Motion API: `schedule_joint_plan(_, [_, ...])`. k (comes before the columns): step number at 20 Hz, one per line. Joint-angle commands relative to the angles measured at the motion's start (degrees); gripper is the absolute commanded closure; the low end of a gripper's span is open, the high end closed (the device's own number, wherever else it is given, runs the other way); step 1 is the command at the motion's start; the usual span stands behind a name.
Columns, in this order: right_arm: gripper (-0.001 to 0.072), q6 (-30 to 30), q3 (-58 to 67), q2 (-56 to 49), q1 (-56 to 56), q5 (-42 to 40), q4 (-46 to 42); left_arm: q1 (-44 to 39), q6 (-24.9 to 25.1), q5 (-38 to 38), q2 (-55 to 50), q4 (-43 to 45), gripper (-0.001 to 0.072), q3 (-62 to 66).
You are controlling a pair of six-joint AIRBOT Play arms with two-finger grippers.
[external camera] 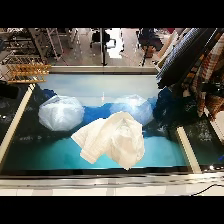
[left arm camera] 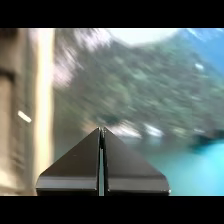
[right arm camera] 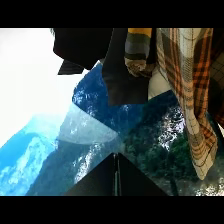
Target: Fold the clothes and pants, and hang the long-sleeved shirts on hangers.
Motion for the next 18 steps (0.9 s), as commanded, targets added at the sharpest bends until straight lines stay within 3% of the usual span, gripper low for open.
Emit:
schedule_joint_plan(1, [0.0696, -0.07, -0.02, 0.02, -0.02, 0.02, 0.0, 0.04, 15.1, -7.69, 0.04, 5.77, 0.0687, 0.04])
schedule_joint_plan(7, [0.0696, -0.02, -0.02, 0.02, -0.02, -0.15, 0.11, 0.04, 14.95, -8.9, -0.33, 3.5, 0.0688, 0.04])
schedule_joint_plan(8, [0.0696, 0.13, -0.02, -0.04, 0.04, -1.33, 1.49, 0.04, 12.87, -8.9, -0.61, 1.86, 0.0688, 0.04])
schedule_joint_plan(11, [0.0696, 0.22, -0.02, -0.02, 0.04, -3.98, 12.48, -0.22, 5.33, -8.92, -1.53, -6.27, 0.0687, 0.02])
schedule_joint_plan(16, [0.0693, 0.2, -0.02, -0.02, 0.04, -4.04, 27.91, -0.24, 4.74, -6.6, -4.79, -21.94, 0.0685, -0.07])
schedule_joint_plan(17, [0.0693, 0.2, -0.02, -0.02, 0.04, -4.02, 28.28, -0.24, 3.04, -3.98, -5.68, -26.18, 0.0566, -0.09])
schedule_joint_plan(18, [0.0693, 0.26, -0.02, 0.0, 0.02, -2.99, 28.28, -0.24, 2.6, -1.38, -6.67, -30.62, 0.0273, -0.11])
